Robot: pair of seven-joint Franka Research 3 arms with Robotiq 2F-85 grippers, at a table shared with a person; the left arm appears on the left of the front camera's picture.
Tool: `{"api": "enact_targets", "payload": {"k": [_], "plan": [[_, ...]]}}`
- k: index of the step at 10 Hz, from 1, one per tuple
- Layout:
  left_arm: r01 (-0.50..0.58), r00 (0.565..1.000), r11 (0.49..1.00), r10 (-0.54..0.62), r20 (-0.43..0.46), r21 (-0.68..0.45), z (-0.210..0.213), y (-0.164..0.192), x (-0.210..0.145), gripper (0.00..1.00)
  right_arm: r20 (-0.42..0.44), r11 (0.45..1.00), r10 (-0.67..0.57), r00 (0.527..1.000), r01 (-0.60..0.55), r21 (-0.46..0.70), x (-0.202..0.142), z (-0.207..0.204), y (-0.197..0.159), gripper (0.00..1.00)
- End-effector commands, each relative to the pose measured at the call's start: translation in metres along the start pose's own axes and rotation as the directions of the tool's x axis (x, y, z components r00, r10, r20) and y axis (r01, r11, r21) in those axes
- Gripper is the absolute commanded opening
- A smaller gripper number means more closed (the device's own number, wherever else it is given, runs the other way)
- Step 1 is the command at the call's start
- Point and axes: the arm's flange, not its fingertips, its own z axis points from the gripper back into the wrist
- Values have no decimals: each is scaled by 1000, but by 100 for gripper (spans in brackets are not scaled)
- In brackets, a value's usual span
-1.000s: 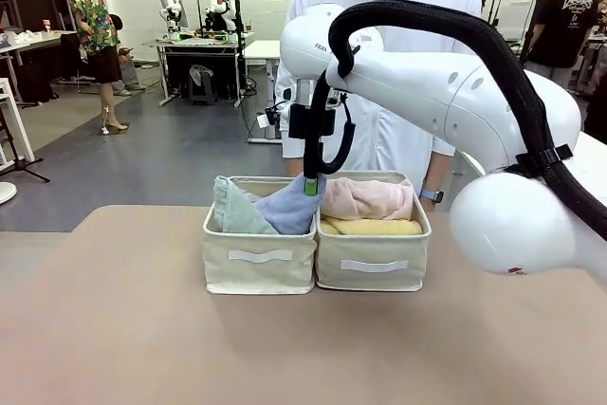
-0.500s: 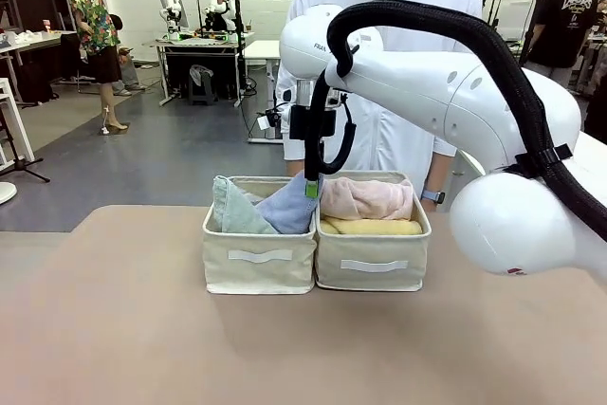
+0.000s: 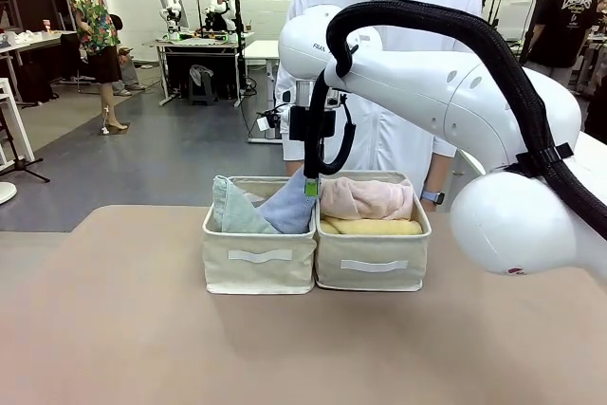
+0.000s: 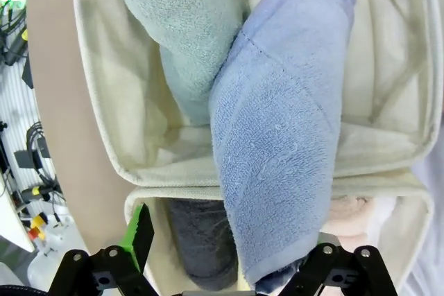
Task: Sort the towels based on their folding style.
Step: Pick up another triangle-folded towel from the table and place it in the left Fabric basket.
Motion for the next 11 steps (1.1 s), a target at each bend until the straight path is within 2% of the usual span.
{"api": "enact_targets", "payload": {"k": [1, 4, 7, 9, 10, 11], "plan": [[28, 999, 1000, -28, 19, 11, 0, -2, 1, 100, -2, 1000, 17, 1000, -17, 10, 36, 35, -39, 100], [28, 999, 1000, -28, 19, 11, 0, -2, 1, 100, 52, 998, 51, 997, -49, -38, 28, 52, -13, 100], [28, 999, 1000, -28, 19, 11, 0, -2, 1, 100, 126, 988, 116, 985, -102, -116, 2, 69, 34, 100], [28, 999, 1000, -28, 19, 11, 0, -2, 1, 100, 216, 977, 147, 965, -108, -183, -37, 85, 66, 100], [28, 999, 1000, -28, 19, 11, 0, -2, 1, 100, 279, 970, 153, 948, -90, -227, -71, 102, 87, 100], [28, 999, 1000, -28, 19, 11, 0, -2, 1, 100, 289, 973, 118, 950, -52, -224, -105, 111, 104, 100]]}}
